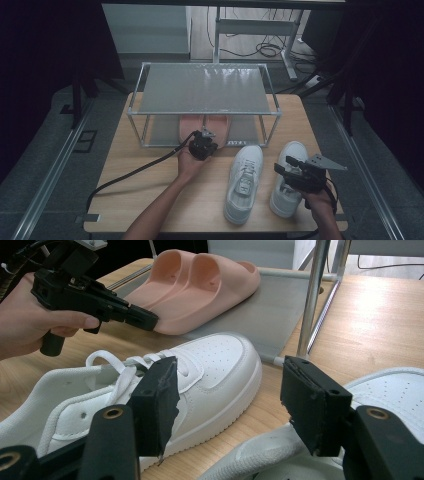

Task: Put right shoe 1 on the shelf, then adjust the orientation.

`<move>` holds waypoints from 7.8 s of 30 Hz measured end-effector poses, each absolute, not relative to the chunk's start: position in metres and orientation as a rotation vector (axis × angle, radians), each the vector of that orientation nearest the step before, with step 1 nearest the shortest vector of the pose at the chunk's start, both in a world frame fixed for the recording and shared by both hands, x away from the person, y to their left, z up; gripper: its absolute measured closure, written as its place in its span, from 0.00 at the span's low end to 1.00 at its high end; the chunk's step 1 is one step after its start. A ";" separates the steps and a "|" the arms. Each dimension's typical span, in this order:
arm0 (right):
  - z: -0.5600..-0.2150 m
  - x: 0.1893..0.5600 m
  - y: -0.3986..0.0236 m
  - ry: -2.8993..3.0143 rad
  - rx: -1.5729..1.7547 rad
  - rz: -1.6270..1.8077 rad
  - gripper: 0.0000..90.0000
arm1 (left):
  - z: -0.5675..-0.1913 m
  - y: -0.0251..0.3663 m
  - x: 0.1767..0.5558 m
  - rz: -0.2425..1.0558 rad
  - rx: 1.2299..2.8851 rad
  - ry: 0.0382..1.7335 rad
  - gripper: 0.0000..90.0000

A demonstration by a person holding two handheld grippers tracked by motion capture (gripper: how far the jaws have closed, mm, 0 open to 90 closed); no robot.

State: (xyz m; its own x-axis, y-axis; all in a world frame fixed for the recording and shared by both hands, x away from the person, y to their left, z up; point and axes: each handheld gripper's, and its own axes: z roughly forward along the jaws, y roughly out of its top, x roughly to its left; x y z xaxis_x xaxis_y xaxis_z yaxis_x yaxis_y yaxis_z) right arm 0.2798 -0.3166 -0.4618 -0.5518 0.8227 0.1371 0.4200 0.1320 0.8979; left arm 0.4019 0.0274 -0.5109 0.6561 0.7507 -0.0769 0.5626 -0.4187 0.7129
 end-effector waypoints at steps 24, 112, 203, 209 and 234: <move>-0.462 0.280 -0.317 2.024 1.191 1.403 0.45 | -0.514 0.026 0.416 0.314 2.106 1.068 1.00; -0.449 0.271 -0.303 2.099 1.150 1.388 0.52 | -0.503 0.152 0.286 0.333 2.085 1.113 0.48; -0.461 0.403 -0.235 2.606 1.212 0.401 1.00 | -0.491 0.161 0.282 0.332 2.033 1.107 0.54; -0.458 0.405 -0.229 2.613 1.211 0.410 1.00 | -0.491 0.161 0.282 0.334 2.035 1.108 0.54; -0.464 0.410 -0.225 2.622 1.209 0.359 1.00 | -0.491 0.161 0.281 0.338 2.039 1.108 0.54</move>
State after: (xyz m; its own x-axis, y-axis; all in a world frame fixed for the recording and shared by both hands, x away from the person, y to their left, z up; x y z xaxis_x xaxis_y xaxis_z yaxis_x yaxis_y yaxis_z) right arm 0.4100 -0.2248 -0.4643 -0.6327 0.7671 -0.1060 0.7103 0.6294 0.3150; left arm 0.2810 0.1612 -0.4915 0.5855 0.8010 -0.1249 0.5949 -0.3199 0.7374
